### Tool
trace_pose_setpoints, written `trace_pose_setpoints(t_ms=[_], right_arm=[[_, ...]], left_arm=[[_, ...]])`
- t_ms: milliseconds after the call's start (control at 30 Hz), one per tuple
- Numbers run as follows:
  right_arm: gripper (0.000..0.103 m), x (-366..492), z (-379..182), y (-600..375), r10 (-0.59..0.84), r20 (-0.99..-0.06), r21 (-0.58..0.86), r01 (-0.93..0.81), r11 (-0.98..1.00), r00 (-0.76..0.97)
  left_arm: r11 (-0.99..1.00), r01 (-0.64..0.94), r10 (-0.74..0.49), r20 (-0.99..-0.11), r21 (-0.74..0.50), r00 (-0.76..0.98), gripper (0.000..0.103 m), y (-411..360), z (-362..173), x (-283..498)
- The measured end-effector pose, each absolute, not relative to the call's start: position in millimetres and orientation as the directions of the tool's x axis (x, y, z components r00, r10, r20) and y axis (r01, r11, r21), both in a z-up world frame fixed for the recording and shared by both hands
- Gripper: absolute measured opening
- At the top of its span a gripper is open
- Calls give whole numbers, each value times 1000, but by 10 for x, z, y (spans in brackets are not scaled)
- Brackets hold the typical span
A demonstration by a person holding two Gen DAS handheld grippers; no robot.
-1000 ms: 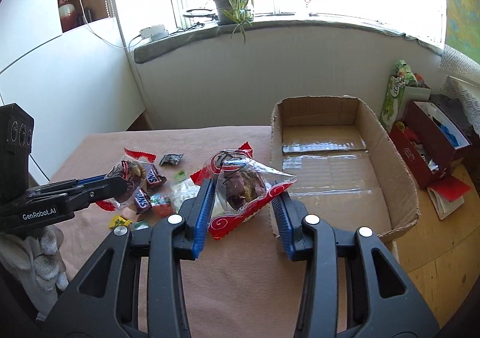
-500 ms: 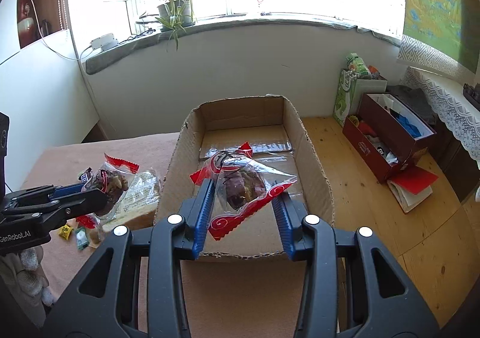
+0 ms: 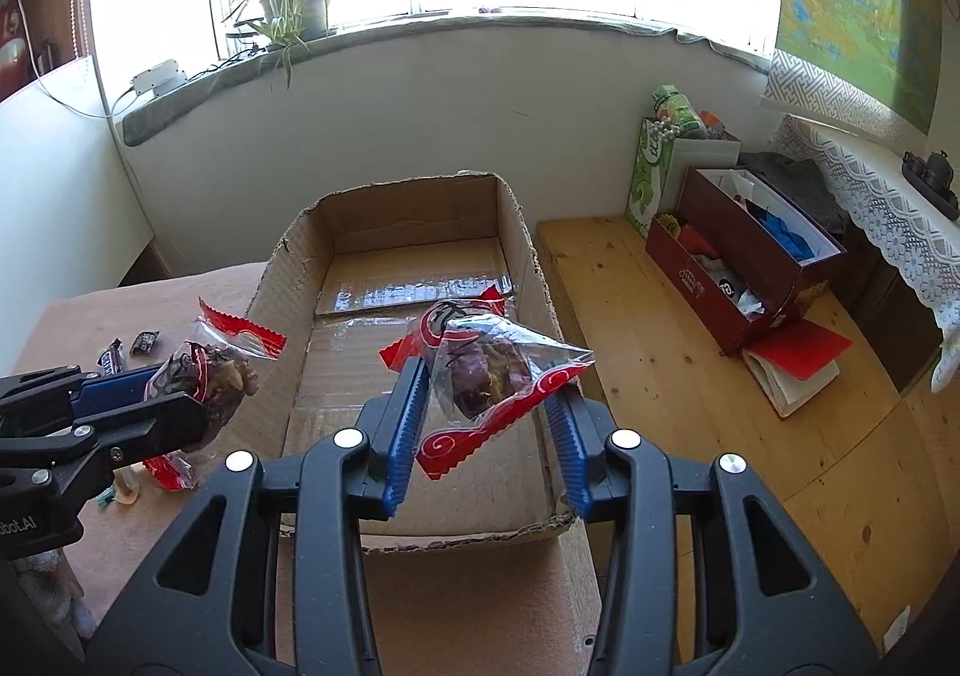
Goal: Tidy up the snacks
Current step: 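Open the right tool to drop the red candy packet into the box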
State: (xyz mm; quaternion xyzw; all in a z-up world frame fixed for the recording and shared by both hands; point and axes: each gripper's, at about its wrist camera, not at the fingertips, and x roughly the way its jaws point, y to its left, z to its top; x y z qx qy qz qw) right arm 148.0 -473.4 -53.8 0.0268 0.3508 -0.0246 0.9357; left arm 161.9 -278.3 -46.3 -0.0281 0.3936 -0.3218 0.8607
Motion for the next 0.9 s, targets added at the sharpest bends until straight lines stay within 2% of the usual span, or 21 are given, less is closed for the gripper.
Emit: trace_pose_setpoints(t_ms=[367, 433, 567, 900], right_arm=[[42, 1664, -614, -4749, -39, -674, 16, 67, 998, 737], [47, 1674, -615, -4741, -39, -675, 14, 65, 998, 737], [66, 1650, -578, -4726, -55, -662, -1, 73, 997, 747], [69, 1582, -511, -4733, -61, -656, 10, 90, 996, 752]], left_arm=[[805, 536, -548, -668, -256, 503, 33, -2910, -445, 1769], [803, 535, -549, -673, -261, 496, 33, -2917, -447, 1789], [805, 531, -549, -674, -266, 494, 39, -2907, -445, 1821], [816, 512, -542, -665, -270, 513, 39, -2761, -408, 1851]])
